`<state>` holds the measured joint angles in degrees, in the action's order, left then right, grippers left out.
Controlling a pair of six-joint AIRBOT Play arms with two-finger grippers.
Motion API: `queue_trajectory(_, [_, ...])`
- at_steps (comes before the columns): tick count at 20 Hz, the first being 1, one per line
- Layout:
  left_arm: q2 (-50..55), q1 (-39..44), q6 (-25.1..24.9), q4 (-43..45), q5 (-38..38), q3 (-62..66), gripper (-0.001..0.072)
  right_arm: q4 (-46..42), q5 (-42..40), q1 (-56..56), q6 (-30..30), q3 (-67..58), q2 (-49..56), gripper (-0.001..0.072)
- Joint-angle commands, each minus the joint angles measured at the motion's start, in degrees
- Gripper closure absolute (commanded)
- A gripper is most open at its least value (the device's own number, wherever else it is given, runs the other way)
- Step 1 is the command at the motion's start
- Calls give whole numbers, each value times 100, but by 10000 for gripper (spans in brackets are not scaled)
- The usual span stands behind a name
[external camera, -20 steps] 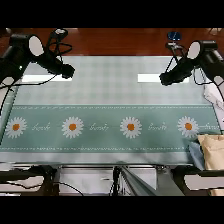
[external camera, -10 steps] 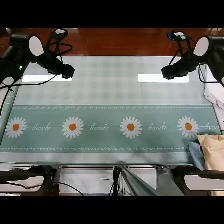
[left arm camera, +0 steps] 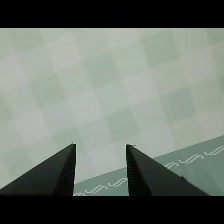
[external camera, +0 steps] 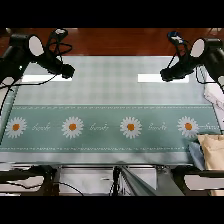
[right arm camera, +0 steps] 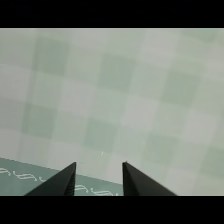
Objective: Fold the shirts.
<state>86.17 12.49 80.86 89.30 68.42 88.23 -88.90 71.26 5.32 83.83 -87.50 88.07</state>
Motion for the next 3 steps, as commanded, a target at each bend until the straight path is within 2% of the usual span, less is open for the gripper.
queue_trajectory(1, [2, 2, 0, 2, -2, 7, 311, 0, 9, 2, 0, 0, 4, 354])
queue_trajectory(3, [2, 2, 0, 2, -2, 7, 311, 0, 9, 2, 0, 0, 4, 354])
